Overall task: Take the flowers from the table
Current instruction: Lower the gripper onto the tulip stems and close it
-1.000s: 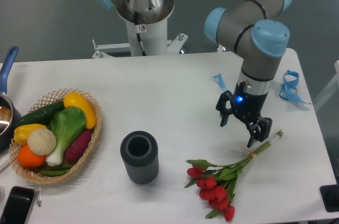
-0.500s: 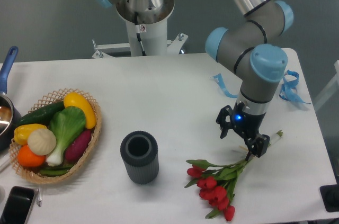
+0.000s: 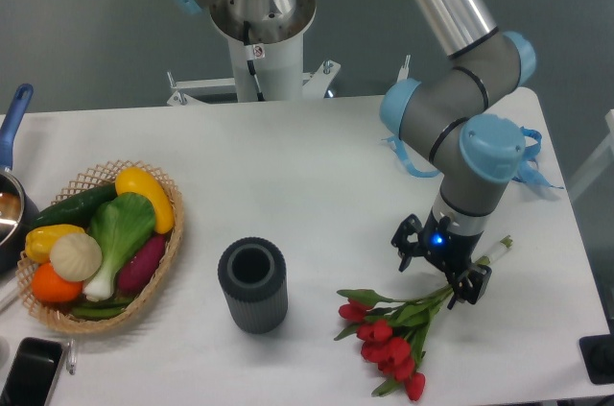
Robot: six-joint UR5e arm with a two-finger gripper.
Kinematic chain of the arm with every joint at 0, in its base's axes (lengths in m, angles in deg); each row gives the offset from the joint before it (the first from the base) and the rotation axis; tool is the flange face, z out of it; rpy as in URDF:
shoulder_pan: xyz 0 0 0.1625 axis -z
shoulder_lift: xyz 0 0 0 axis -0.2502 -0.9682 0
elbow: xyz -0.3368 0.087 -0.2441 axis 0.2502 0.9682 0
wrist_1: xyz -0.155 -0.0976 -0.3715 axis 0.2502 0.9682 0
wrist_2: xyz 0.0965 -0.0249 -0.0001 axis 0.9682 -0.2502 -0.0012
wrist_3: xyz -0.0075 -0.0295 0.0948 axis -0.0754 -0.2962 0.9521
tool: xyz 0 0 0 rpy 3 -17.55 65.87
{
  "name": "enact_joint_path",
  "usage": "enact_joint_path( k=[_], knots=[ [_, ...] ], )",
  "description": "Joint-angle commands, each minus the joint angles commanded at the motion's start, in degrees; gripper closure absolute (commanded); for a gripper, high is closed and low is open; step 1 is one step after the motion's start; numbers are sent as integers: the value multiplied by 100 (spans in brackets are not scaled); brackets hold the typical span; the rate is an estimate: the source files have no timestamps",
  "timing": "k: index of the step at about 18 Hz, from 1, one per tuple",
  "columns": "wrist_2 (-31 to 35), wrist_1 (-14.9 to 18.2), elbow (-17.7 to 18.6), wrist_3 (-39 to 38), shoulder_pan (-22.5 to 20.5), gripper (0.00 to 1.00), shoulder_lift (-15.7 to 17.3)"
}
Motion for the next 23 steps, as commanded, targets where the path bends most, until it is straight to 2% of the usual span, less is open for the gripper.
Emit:
enact_joint_path(
  k=[12,16,23],
  knots=[
    [158,-71,-184,88,17,0,-255],
    [465,-79,-185,307,88,0,-299],
    [510,-115,-158,316,105,0,-334]
  ],
)
